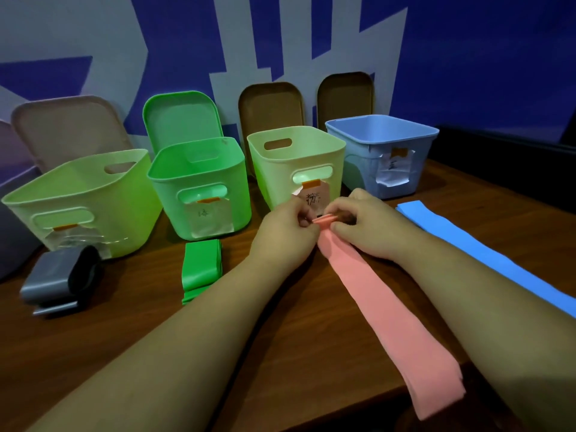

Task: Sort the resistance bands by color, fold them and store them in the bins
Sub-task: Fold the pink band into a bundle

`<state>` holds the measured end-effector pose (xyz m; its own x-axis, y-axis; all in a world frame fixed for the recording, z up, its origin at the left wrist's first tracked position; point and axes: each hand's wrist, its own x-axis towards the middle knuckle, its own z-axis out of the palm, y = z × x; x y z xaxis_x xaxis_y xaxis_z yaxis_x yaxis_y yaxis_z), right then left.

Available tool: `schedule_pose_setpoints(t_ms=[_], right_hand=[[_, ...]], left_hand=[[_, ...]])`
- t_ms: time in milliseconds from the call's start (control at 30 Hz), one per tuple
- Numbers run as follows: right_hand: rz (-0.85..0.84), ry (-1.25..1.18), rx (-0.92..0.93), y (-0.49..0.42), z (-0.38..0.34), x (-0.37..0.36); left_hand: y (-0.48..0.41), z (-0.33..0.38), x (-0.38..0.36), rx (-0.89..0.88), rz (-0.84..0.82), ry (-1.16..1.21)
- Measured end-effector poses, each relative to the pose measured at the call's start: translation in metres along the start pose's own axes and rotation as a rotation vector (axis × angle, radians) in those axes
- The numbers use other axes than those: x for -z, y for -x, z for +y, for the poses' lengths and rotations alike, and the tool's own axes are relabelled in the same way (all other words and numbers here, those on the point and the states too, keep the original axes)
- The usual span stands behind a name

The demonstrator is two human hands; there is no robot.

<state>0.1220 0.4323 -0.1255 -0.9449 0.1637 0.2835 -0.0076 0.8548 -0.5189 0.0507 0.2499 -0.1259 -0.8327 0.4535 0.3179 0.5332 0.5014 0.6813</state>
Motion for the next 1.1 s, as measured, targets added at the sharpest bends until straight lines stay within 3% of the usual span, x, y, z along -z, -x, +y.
schedule_pose_setpoints(t_ms=[100,267,367,567,667,833,1100], right_hand=[[0.077,-0.033,0.014,0.003,-0.002,-0.001],[0.184,-0.078,0.038,0.006,-0.006,0.001],[0.224,-0.093,0.056,0.009,-0.009,0.003],[0.253,-0.114,0.049,0.009,-0.011,0.006],[0.233,-0.120,0.038,0.010,-0.012,0.008],[0.154,-0.159,0.019,0.021,-0.009,0.014],[-0.104,-0.207,0.056,0.036,-0.012,0.023]], left_hand=[[0.007,0.003,0.004,0.043,-0.092,0.097],[0.013,0.013,0.009,0.112,-0.294,0.039],[0.012,0.010,0.006,0.126,-0.195,0.065],[-0.001,0.006,0.001,0.055,-0.006,-0.102],[-0.007,0.000,0.003,0.048,0.011,-0.108],[0.000,-0.002,0.008,-0.022,-0.146,-0.164],[0.010,0.000,0.016,-0.017,-0.227,-0.164]])
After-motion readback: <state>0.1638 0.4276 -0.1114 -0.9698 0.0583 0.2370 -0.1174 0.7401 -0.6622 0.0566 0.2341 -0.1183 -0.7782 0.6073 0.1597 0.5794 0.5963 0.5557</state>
